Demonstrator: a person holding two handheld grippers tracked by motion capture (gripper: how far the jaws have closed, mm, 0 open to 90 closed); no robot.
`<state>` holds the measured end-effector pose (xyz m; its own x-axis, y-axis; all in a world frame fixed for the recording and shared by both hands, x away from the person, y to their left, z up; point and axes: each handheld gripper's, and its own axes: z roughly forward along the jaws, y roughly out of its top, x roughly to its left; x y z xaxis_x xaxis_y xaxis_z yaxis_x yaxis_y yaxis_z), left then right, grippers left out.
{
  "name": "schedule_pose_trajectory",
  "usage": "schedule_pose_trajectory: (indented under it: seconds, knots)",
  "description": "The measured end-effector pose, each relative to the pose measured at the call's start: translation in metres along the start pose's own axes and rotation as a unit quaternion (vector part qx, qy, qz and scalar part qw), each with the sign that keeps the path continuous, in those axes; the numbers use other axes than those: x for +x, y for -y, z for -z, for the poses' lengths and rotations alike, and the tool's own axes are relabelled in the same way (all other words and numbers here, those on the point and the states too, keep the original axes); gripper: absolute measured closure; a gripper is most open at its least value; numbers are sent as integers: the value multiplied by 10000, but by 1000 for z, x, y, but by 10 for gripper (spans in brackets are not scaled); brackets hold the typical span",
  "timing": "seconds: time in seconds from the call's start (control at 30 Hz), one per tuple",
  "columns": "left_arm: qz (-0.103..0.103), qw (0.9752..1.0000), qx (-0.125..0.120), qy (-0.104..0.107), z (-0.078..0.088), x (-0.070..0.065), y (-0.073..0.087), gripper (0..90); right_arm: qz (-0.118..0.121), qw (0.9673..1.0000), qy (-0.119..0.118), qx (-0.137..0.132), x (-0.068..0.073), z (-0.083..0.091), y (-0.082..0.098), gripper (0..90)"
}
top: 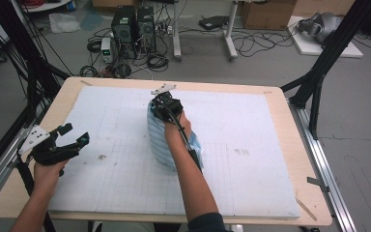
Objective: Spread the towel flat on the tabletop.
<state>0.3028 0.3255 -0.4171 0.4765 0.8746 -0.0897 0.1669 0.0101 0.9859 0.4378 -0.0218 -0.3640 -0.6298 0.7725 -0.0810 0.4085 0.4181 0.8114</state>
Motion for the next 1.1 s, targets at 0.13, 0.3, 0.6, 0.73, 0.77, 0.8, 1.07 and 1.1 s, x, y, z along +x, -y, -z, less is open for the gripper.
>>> schedule_pose_trajectory:
  seconds: [0.13,0.3,0.6,0.73,0.77,0.8,1.07,1.1]
  knots:
    - [15,10000,30,15,-1,0,1,199,-385,9991,-191,-48,-9,2,4,437]
    - [-5,9999,112,61,-4,-3,2,199,-480,9981,-158,-339,-24,26,1,329]
    - [-31,9998,171,121,-6,-7,3,200,-464,9949,-464,-760,-50,72,3,273]
    - [-25,9997,206,139,-7,-8,5,199,-512,9947,-495,-739,-61,89,29,270]
    - [-20,9997,203,138,-7,-8,5,199,-505,9953,-465,-688,-64,93,37,270]
    - [-31,9997,209,136,-7,-8,5,199,-547,9955,-463,-619,-66,96,47,270]
    - [-50,9996,244,140,-9,-10,6,201,-876,9938,-555,-395,-81,117,120,280]
    - [-50,9996,245,138,-9,-10,6,201,-920,9933,-583,-392,-81,119,126,284]
